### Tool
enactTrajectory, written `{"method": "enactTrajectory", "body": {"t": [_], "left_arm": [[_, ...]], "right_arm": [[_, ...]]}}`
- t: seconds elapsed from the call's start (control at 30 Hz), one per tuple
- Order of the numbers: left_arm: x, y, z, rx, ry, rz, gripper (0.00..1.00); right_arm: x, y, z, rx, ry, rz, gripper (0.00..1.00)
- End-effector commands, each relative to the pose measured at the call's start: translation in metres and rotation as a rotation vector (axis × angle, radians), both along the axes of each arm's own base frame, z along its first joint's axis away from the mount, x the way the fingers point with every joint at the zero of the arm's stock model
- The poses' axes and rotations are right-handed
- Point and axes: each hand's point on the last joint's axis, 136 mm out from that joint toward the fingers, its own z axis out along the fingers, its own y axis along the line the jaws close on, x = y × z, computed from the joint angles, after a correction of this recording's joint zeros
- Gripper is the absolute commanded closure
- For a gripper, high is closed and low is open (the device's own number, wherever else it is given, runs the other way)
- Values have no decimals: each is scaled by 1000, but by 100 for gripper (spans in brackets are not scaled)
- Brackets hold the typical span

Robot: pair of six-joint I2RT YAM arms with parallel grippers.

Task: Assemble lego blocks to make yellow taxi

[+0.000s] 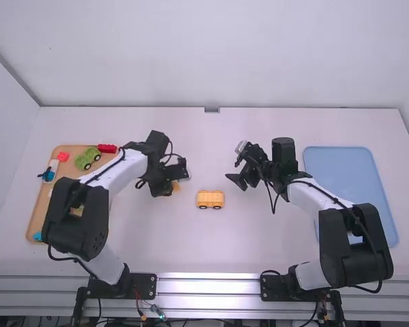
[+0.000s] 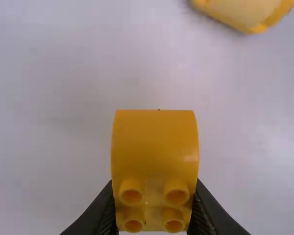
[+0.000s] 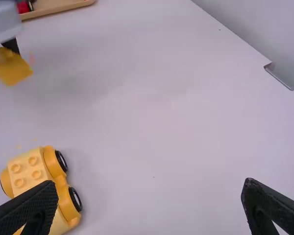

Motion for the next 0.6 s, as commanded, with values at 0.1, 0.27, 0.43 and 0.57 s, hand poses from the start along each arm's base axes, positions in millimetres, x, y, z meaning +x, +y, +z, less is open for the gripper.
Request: {"method": "enactTrajectory", "body": {"t": [0.1,0.27,0.43,0.57], "left_arm": [[3,-3,-13,126,-92,-161,91],[-4,0,-27,142,-100,-203,93],[-5,0,-37,121,-119,-217,97],[-10,-5,-40,90,-104,-233,95]], "right_arm": [[-3,4,4,19,2,20,1],[-7,3,15,71,-3,50,1],[-11,-3,29,148,-4,89,1],[-13,-7,34,179,1,101,1]]}}
